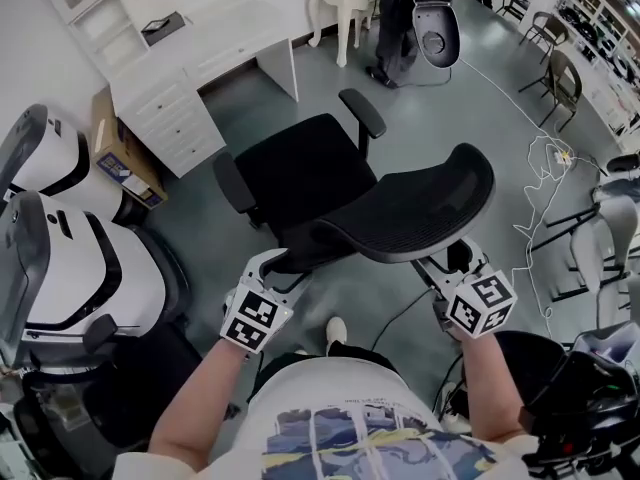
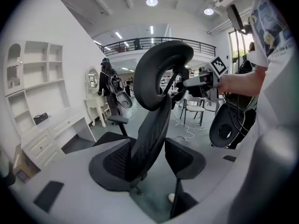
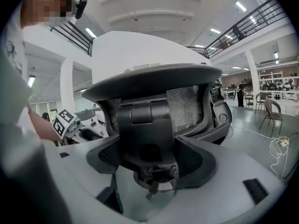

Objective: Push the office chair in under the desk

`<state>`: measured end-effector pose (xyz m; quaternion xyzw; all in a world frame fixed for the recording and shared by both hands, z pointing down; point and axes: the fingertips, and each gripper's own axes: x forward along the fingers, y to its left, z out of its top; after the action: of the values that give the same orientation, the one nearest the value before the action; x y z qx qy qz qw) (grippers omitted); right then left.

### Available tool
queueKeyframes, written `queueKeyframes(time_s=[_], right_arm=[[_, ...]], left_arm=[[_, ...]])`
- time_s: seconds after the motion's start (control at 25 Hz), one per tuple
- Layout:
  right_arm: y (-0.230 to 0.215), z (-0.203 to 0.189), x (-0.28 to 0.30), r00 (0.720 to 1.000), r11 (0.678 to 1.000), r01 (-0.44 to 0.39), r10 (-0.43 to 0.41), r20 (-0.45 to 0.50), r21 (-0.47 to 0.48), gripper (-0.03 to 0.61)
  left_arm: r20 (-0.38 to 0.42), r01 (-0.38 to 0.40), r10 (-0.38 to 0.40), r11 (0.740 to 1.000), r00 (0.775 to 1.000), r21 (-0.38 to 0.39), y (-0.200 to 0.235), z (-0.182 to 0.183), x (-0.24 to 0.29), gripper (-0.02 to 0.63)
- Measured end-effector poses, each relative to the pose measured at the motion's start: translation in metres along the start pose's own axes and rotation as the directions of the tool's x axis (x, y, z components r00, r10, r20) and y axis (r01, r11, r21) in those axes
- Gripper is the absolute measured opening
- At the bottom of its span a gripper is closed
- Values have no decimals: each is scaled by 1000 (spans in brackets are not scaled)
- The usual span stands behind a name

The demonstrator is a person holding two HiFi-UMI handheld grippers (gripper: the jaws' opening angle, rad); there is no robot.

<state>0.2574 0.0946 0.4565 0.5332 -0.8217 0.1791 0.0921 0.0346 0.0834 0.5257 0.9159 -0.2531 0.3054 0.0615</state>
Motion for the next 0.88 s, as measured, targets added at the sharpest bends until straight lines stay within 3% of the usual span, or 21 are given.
queueKeyframes(time_s=[0.52,0.88], right_arm=[[2,17,19,999,999,-35,35,-11,-26,334],[-1,32,65,1000,1000,-2,2,2,-17,333]], left_arm=[[18,0,-1,999,1000,43,20,8,-2,225],[26,49,-51,997,998,58,73,12,11,221]])
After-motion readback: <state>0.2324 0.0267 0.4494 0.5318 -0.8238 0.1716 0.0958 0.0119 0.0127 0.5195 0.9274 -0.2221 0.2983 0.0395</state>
